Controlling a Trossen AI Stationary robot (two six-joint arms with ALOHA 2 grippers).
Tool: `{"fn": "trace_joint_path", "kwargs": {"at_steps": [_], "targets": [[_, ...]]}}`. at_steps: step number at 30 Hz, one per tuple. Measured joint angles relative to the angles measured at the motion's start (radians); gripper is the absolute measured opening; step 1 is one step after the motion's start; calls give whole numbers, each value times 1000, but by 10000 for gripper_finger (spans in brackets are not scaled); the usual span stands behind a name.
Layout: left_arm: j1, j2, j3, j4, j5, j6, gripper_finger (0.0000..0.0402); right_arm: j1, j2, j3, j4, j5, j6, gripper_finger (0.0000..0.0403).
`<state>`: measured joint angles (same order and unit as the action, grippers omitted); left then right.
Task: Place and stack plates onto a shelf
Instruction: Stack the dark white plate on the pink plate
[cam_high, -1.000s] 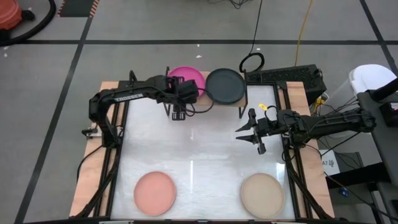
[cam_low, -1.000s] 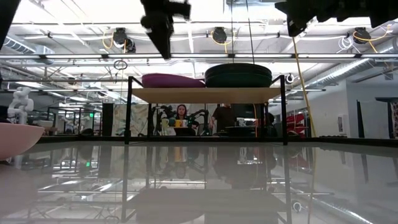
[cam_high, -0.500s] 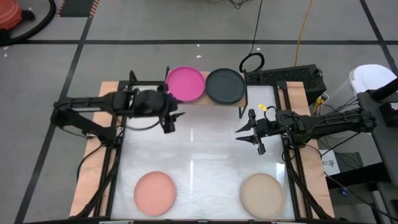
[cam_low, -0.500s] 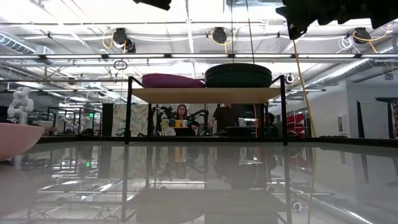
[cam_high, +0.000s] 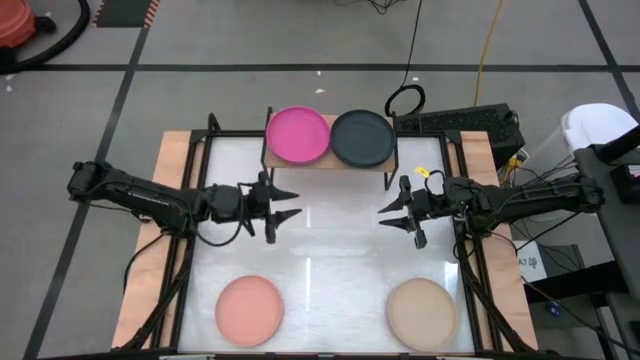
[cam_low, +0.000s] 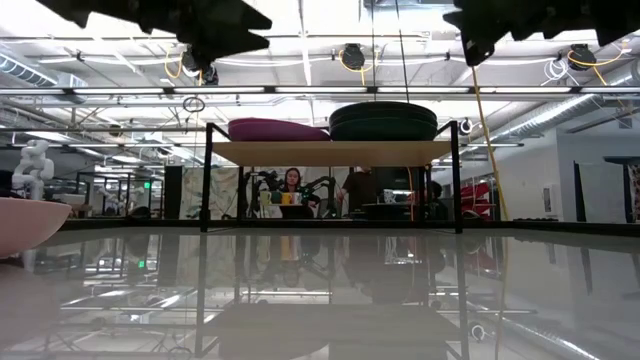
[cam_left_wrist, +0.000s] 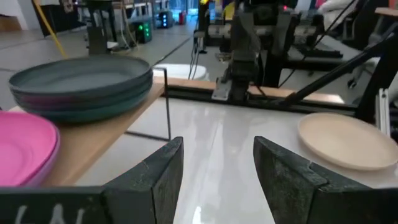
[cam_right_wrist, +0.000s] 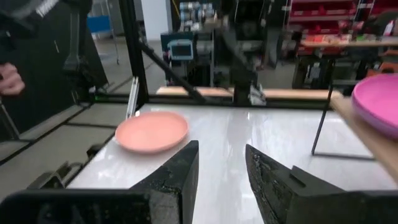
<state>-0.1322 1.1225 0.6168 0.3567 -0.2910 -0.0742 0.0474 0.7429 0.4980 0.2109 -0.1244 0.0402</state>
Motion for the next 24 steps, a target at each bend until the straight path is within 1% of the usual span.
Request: {"fn": "trace_joint_path", "kwargs": {"at_steps": [4,6,8,10,13,16,19,24], "targets": [[-9,-21,-8,-11,-24,17,200,0,0,18,19,-2,2,114],[-24,-62,-4,-51,-25,53,200,0,0,39,9,-2,16,114],[-44,-132,-7,-125,-37,100,200,0,4,69,-30,-3,27,114],[-66,-197,-6,-141,-82,104,200,0,8,100,-92,-6,31,114],[-105,-281,-54,-115,-120,102,200,0,32,154,-218,-14,31,114],[-135,-336,-120,-69,-146,124,200,1,82,193,-325,-99,39,114],[-143,-384,-165,-33,-189,133,200,28,149,203,-377,-188,53,114],[-143,-404,-202,-3,-218,116,200,127,286,203,-504,-219,59,114]]}}
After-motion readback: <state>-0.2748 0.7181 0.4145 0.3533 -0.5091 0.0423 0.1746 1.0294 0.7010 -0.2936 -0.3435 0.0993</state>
